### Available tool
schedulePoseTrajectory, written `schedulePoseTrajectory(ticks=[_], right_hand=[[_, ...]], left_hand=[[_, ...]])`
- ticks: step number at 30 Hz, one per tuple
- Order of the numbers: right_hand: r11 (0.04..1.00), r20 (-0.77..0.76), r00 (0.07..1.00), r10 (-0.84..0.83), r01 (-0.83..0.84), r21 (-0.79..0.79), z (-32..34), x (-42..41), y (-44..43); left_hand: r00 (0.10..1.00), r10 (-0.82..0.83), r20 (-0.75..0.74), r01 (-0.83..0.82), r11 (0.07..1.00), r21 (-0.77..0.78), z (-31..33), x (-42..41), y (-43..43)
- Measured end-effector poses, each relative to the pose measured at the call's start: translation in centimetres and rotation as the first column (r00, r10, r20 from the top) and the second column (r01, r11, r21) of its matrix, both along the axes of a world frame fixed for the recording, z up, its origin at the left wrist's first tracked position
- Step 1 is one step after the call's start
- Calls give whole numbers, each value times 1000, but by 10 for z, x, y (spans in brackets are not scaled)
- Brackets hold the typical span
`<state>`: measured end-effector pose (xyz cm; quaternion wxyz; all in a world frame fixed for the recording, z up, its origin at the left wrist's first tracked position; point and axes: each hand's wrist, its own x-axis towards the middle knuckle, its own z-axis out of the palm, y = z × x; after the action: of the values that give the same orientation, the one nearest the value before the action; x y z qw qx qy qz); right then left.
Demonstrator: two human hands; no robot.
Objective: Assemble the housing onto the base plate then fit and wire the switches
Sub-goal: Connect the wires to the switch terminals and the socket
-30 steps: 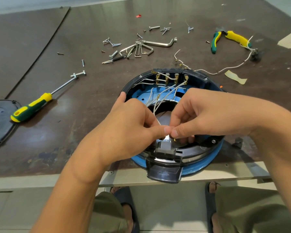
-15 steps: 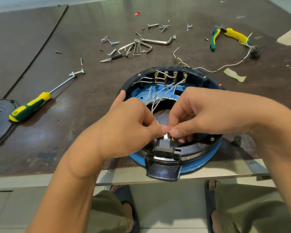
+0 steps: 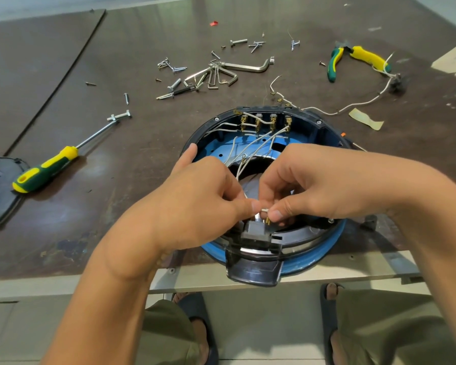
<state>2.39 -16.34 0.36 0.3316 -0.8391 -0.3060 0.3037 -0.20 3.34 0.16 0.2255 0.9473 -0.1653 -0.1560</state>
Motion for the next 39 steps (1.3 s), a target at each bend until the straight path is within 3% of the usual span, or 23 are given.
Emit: schedulePoseTrajectory(ticks=[5,13,27,39], right_hand=[[998,184,982,44,-33,-59,-1,-2,1],[998,276,960,55,-46,-41,-4,-3,0],[999,230,973,36,-37,1,-3,-1,1],[1000,160,987,-15,13,15,-1,-4,4]], left_hand=[[1000,0,-11,0,1000,12,1,1,1],[1000,-12,-21,12,1000,11,3,1,3],[991,-109,-75,104,992,-74,8,2,8],[989,-124,-75,121,992,-48,14,2,10]])
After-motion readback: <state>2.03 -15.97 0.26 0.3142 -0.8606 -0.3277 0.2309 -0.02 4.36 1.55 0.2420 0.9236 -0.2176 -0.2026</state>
